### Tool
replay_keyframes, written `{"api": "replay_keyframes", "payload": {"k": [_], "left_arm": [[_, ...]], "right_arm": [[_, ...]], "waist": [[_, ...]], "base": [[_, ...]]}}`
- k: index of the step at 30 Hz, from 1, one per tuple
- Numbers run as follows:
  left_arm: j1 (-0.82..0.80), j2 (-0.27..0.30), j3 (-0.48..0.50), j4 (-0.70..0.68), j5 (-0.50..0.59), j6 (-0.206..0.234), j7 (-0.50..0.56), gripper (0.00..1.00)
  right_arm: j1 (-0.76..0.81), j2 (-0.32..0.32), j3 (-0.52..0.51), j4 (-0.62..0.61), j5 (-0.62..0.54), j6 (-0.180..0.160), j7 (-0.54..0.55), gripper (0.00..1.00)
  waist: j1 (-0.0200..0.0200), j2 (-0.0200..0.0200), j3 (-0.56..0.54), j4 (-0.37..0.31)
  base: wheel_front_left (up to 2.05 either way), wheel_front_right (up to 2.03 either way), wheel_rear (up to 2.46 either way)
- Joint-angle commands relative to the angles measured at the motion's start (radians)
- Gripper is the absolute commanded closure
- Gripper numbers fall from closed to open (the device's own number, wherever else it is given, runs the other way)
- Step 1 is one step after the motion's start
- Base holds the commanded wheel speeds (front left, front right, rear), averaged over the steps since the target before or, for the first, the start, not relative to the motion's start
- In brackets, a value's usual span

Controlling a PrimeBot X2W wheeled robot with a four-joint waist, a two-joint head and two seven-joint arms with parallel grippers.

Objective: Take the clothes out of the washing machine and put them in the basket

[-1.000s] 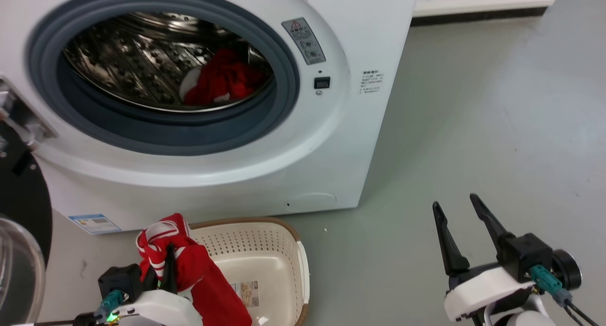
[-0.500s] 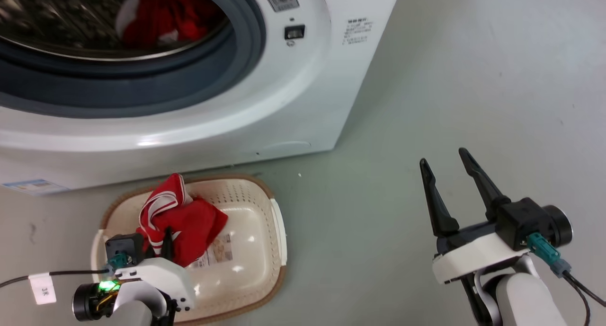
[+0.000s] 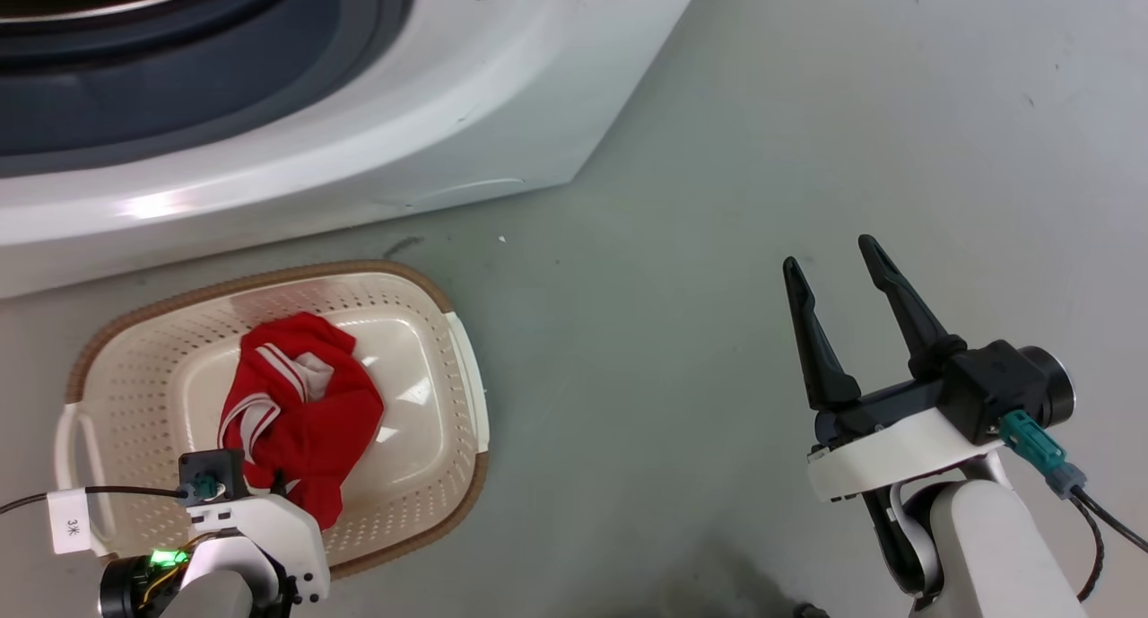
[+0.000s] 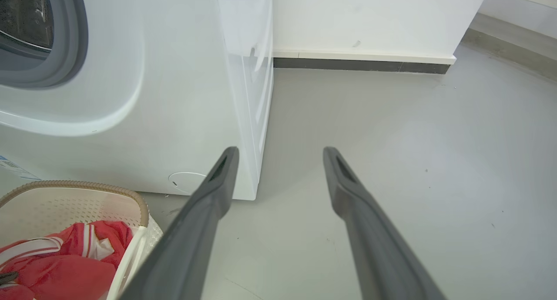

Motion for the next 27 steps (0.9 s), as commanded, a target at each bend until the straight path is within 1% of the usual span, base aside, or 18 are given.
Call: {"api": "replay_keyframes", "payload": {"k": [1, 5, 10, 11, 12, 13, 17, 20, 25, 27], "left_arm": [[-0.018, 0.004, 0.002, 0.013, -0.002, -0.001, -0.005, 1.00], [-0.037, -0.003, -0.004, 0.087, -0.007, -0.010, 0.012, 1.00], [-0.054, -0.011, -0.011, 0.127, -0.009, -0.002, 0.042, 0.99], [-0.057, -0.013, -0.011, 0.131, -0.012, 0.000, 0.043, 0.66], [-0.059, -0.016, -0.012, 0.134, -0.014, 0.001, 0.042, 0.23], [-0.062, -0.017, -0.014, 0.136, -0.014, 0.002, 0.040, 0.00], [-0.061, -0.025, -0.015, 0.142, -0.015, 0.009, 0.024, 0.00], [-0.069, -0.031, -0.006, 0.140, -0.025, 0.004, 0.009, 0.00], [-0.043, -0.046, 0.004, 0.121, -0.032, -0.012, -0.004, 0.00], [-0.028, -0.050, 0.012, 0.093, -0.034, -0.017, -0.006, 0.00]], "right_arm": [[-0.017, 0.002, 0.002, -0.001, 0.003, -0.001, -0.008, 0.00], [-0.027, 0.002, 0.002, 0.008, 0.014, -0.001, -0.013, 0.00], [-0.035, 0.002, 0.001, 0.020, 0.020, -0.001, -0.016, 0.00], [-0.037, 0.002, 0.001, 0.023, 0.020, -0.001, -0.017, 0.00], [-0.040, 0.002, 0.000, 0.026, 0.020, -0.001, -0.017, 0.00], [-0.043, 0.002, 0.000, 0.028, 0.020, -0.001, -0.018, 0.00], [-0.040, 0.002, -0.005, 0.040, 0.014, -0.001, -0.018, 0.00], [-0.032, 0.002, -0.014, 0.045, 0.009, -0.001, -0.018, 0.00], [-0.002, 0.002, -0.032, 0.054, -0.007, -0.001, -0.018, 0.00], [0.015, 0.002, -0.040, 0.064, -0.020, -0.001, -0.018, 0.00]], "waist": [[-0.0002, 0.0000, 0.029, -0.022], [-0.0002, 0.0000, 0.051, -0.033], [-0.0002, 0.0000, 0.058, -0.035], [-0.0002, 0.0000, 0.058, -0.034], [-0.0002, 0.0000, 0.056, -0.033], [-0.0002, 0.0000, 0.054, -0.031], [-0.0002, 0.0000, 0.027, -0.022], [-0.0002, 0.0000, -0.006, -0.011], [-0.0002, 0.0000, -0.098, 0.013], [-0.0002, 0.0000, -0.139, 0.024]], "base": [[0.00, 0.00, 0.00], [0.00, 0.00, 0.00], [0.00, 0.00, 0.00], [0.00, 0.00, 0.00], [0.00, 0.00, 0.00], [0.00, 0.00, 0.00], [0.00, 0.00, 0.00], [0.00, 0.00, 0.00], [0.00, 0.00, 0.00], [0.00, 0.00, 0.00]]}}
